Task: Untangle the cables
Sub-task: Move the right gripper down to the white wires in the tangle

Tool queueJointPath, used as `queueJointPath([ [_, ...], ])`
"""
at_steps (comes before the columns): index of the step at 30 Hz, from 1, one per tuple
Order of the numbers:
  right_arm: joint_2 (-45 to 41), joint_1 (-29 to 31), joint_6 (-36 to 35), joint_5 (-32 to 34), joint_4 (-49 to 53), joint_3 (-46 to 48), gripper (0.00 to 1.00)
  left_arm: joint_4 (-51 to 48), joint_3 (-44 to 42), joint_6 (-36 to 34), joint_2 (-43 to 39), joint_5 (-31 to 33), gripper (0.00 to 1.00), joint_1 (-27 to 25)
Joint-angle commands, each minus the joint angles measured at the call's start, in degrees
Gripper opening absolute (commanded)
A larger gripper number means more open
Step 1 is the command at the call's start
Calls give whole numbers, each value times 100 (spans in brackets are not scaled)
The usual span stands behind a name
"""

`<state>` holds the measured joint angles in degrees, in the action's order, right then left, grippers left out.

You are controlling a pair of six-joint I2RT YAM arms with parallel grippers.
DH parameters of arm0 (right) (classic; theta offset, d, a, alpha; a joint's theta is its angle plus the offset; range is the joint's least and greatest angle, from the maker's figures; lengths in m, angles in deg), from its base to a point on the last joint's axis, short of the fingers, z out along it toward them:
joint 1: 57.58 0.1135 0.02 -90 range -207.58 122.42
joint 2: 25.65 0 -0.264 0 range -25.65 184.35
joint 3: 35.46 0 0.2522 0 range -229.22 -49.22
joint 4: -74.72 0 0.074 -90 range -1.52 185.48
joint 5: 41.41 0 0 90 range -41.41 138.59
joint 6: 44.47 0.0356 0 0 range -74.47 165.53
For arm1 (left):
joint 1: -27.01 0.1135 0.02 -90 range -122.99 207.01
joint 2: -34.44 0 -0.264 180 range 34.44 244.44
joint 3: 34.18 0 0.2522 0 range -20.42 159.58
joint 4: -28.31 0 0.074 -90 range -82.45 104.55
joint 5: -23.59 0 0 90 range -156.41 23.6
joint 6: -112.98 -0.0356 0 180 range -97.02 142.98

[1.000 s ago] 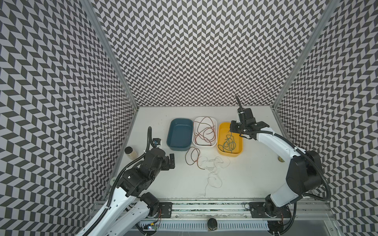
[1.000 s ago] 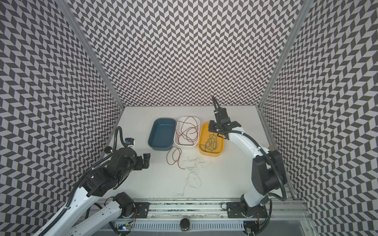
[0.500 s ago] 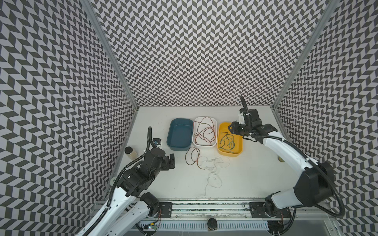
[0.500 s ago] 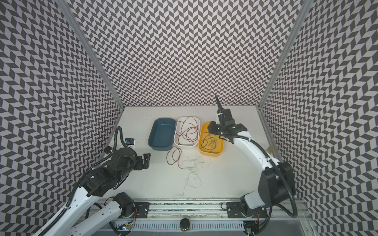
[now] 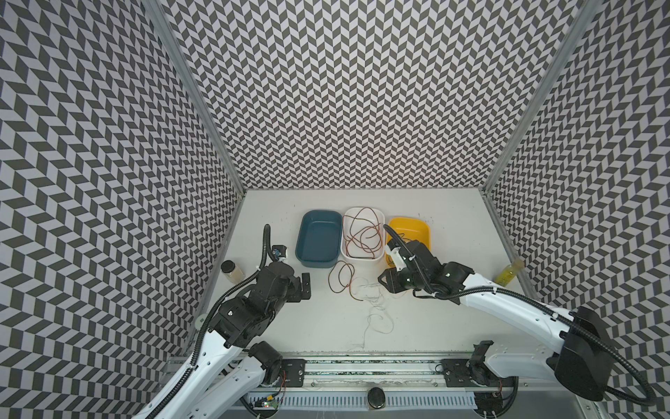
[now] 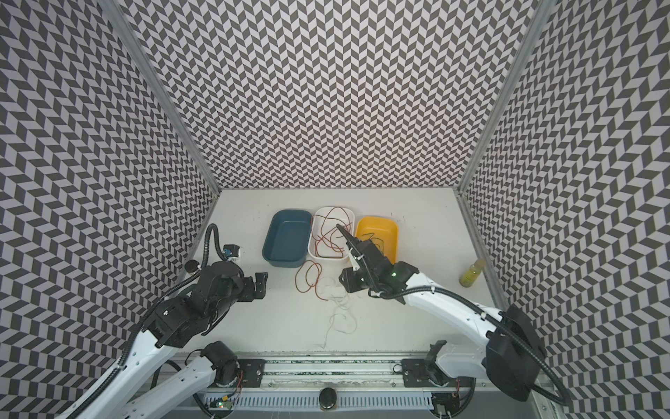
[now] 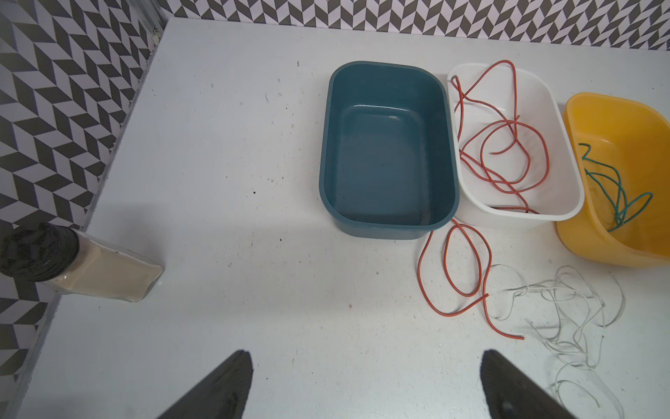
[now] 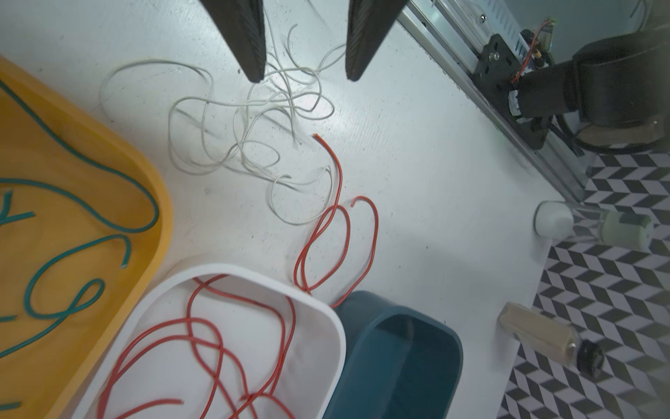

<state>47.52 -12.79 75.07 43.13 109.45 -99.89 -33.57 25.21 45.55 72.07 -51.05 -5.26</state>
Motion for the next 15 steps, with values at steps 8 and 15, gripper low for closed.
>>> queueJointPath([
  [8, 413, 942, 20, 724, -448, 282, 31, 22, -36, -16, 9, 38, 100, 13],
  [15, 717, 1101, 78, 1036, -544, 366, 30, 22, -35, -15, 17, 29, 100, 10],
])
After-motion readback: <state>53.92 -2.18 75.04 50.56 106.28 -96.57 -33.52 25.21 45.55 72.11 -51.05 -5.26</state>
